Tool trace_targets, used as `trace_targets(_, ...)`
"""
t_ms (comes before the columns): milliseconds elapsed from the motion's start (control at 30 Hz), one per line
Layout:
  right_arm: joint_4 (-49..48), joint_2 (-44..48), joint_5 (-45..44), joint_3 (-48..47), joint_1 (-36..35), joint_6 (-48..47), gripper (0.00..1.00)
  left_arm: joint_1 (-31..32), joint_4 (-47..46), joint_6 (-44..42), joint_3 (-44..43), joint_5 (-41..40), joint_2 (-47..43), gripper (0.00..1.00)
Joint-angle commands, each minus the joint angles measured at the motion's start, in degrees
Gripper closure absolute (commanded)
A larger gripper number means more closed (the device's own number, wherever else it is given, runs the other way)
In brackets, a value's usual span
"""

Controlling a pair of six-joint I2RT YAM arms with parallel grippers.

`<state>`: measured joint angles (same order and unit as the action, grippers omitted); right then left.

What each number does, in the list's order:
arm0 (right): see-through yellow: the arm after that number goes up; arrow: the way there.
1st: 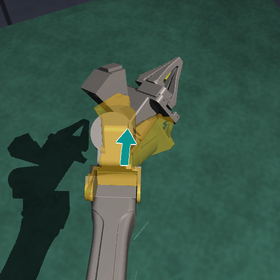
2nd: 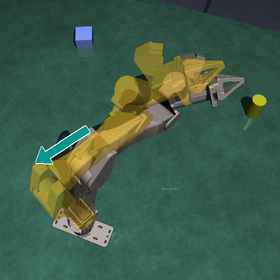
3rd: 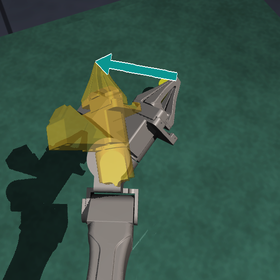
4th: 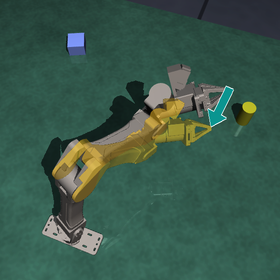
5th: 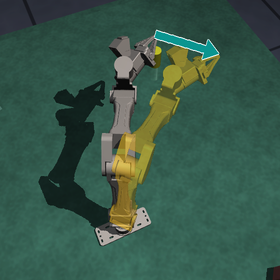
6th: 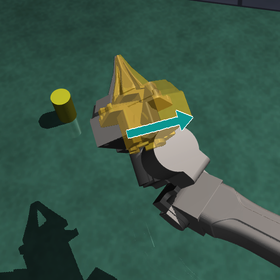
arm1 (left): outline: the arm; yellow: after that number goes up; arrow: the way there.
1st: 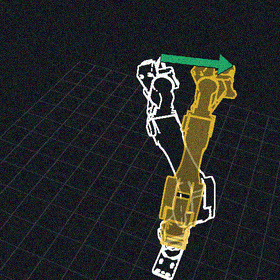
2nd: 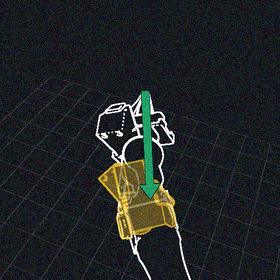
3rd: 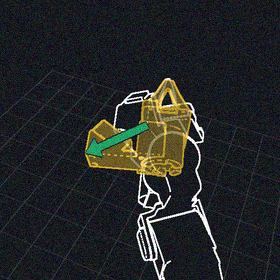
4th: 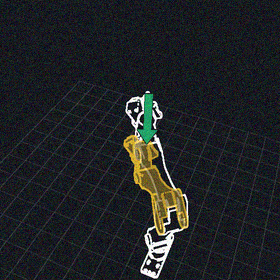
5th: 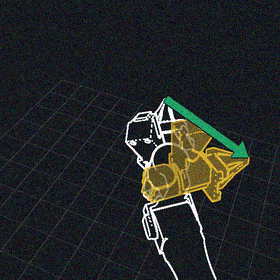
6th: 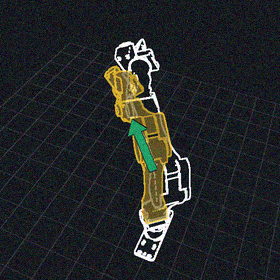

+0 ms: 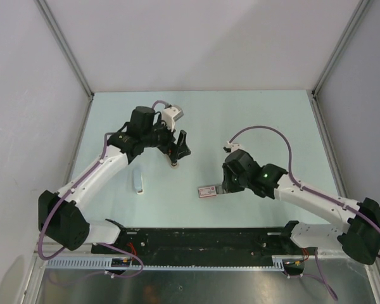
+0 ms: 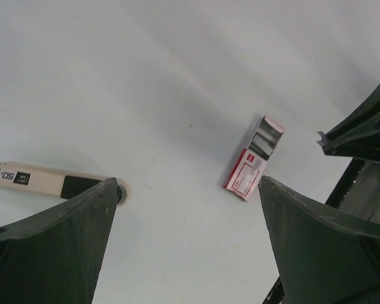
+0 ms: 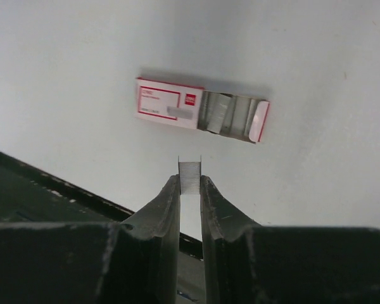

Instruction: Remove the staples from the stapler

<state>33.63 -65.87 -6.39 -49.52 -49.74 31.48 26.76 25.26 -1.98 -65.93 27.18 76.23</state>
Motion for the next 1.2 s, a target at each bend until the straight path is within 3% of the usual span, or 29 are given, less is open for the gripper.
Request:
trace_targets(0, 1.59, -3.41, -5.77, -0.53, -1.91, 1.20, 0.97, 0.39, -0.13, -6.11, 1.79, -2.50, -1.91, 0.03)
trace_targets(633, -5.01, -17.42, -6.66, -0.32, -2.59, -0.42, 0.99, 0.31, 0.17, -6.99, 4.88, -1.46, -3.71, 0.04)
trace_targets(1167, -5.72, -19.25, -6.65, 0.98, -0.90, -1.51, 1.00, 0.32, 0.56, -6.65, 4.63, -1.31, -3.39, 0.01)
